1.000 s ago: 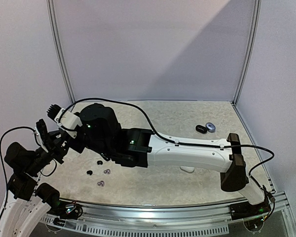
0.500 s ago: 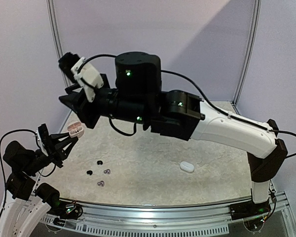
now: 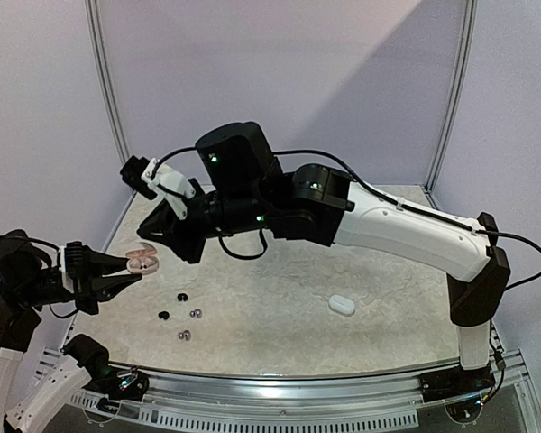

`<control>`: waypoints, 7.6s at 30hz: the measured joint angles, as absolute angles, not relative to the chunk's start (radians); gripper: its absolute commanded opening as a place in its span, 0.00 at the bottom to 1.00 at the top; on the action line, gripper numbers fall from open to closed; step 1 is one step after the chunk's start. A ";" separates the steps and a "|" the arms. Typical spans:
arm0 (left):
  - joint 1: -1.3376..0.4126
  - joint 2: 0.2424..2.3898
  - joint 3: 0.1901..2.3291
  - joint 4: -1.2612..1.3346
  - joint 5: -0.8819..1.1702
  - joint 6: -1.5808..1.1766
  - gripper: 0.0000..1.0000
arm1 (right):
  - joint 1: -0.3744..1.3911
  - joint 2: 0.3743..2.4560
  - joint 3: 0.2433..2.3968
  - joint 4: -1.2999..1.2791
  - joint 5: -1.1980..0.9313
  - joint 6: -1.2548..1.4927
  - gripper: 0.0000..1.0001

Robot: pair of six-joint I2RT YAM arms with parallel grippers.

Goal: Insert the wireless bluetooth earbuds into the charging case
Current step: Close the charging case with the earbuds at the center of the board, then pass from the left arm to the right, then place the charging case with the earbuds at the center of the board, then pick up the charging case from the center of the board.

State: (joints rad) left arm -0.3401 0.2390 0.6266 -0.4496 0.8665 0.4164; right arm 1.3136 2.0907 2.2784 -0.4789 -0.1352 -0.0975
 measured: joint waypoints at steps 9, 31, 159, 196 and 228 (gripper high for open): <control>-0.340 0.274 0.630 -0.469 0.846 0.413 0.00 | 1.351 2.061 2.230 -0.560 -0.270 -0.160 0.11; -0.340 0.276 0.684 -0.639 0.848 0.699 0.00 | 1.361 2.032 2.233 -0.585 -0.248 -0.195 0.98; -0.289 0.263 0.577 -0.439 0.429 0.079 0.99 | 0.400 2.246 1.924 -0.999 0.171 -0.352 0.62; -0.274 0.282 0.556 -0.415 0.465 0.074 0.99 | 0.337 2.341 1.925 -1.016 0.068 -0.338 0.38; -0.356 1.475 1.158 -1.185 0.147 0.948 0.62 | 0.633 2.012 1.720 -0.933 0.129 -0.060 0.13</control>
